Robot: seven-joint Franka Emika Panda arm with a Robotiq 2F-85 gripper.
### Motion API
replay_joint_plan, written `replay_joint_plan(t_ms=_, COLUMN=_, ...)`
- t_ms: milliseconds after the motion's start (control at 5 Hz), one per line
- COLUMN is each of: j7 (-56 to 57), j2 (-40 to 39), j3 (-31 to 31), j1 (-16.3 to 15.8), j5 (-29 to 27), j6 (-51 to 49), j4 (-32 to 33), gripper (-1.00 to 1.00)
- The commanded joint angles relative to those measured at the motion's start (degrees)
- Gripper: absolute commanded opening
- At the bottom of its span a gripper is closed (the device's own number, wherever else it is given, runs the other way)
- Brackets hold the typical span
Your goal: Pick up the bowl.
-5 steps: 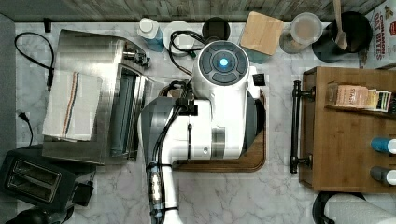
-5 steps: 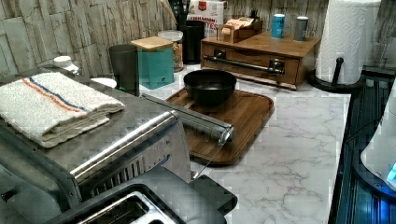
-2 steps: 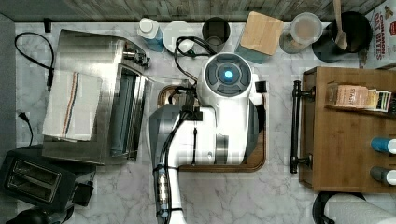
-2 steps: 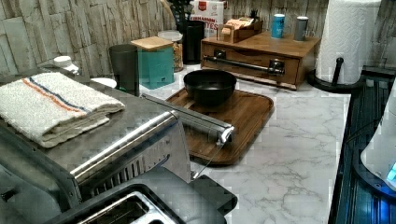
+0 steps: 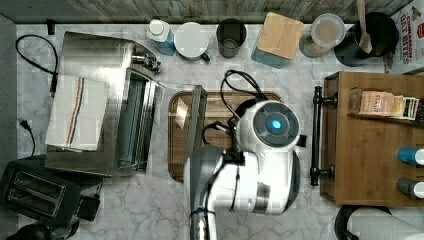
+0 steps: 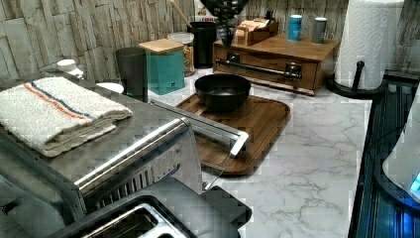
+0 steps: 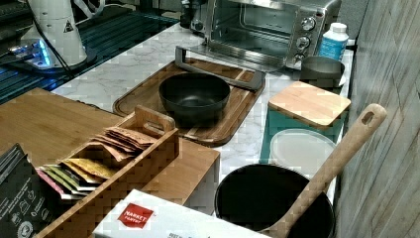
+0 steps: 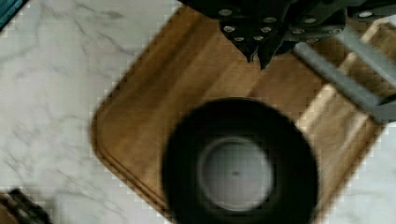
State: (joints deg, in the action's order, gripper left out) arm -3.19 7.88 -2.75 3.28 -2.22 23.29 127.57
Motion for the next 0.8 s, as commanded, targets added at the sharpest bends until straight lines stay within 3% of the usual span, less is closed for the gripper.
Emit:
replay_joint_plan(t_ms=200, j7=-4.2, j2=2.7, j3=-5.0, j1=4.1, j5=-1.6, j6=4.2, j4=4.5, gripper=1.00)
replay_joint_plan(t_ms=800, j7=-2.8, j2=1.4, j3=-4.7, j1=6.7, j5=-3.4, j6=13.9, j4=15.3, gripper=1.00)
